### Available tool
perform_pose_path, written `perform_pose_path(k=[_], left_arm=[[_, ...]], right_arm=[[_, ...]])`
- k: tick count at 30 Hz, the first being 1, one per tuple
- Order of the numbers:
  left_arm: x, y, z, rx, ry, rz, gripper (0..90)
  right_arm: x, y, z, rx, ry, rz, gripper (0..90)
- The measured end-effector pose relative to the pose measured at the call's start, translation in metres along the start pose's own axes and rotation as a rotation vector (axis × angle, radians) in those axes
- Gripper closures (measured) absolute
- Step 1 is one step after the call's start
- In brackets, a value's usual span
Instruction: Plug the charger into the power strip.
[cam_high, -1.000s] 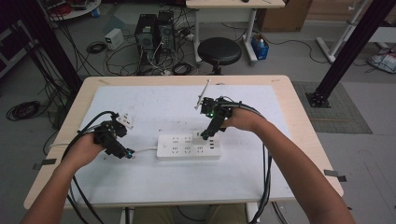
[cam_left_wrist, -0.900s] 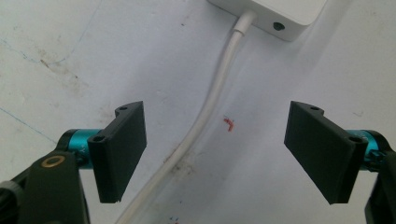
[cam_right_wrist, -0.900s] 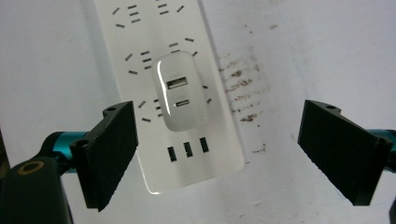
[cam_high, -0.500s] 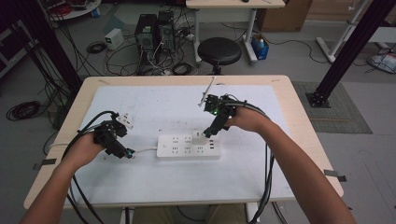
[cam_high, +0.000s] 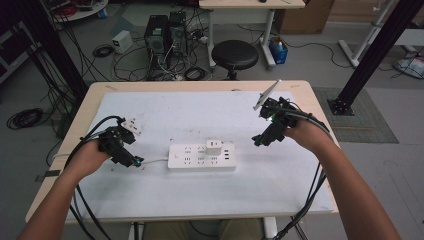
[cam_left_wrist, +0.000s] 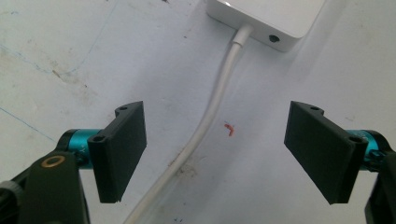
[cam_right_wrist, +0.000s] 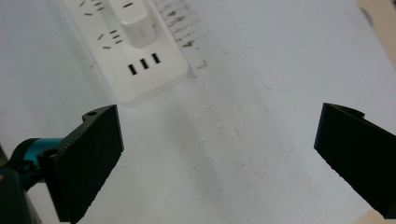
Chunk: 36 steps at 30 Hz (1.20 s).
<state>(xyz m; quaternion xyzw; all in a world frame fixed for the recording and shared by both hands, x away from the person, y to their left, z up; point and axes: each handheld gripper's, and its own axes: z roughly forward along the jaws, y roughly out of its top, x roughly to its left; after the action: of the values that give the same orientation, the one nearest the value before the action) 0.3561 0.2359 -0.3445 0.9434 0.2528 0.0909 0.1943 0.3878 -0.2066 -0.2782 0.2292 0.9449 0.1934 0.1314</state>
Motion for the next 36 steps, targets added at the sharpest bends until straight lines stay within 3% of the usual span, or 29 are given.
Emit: perform_pose_path(k=[4,6,12,15,36], left_arm=[[-0.001,0.001,-0.003,-0.006,0.006,0.0,21.0],[-0.001,0.001,-0.004,-0.006,0.008,0.001,21.0],[0.001,0.002,-0.007,-0.015,0.019,-0.012,21.0],[0.002,0.001,-0.008,-0.011,0.022,-0.021,21.0],[-0.001,0.003,-0.005,-0.008,0.03,-0.033,21.0]], right_arm=[[0.001,-0.013,-0.005,0.012,-0.013,0.015,0.7],[0.003,-0.018,-0.005,0.02,-0.001,0.002,0.7],[0.008,-0.03,-0.001,0.049,0.059,0.024,0.7],[0.008,-0.034,0.0,0.052,0.055,0.046,0.7],[0.007,-0.054,0.005,0.068,0.073,0.076,0.7]])
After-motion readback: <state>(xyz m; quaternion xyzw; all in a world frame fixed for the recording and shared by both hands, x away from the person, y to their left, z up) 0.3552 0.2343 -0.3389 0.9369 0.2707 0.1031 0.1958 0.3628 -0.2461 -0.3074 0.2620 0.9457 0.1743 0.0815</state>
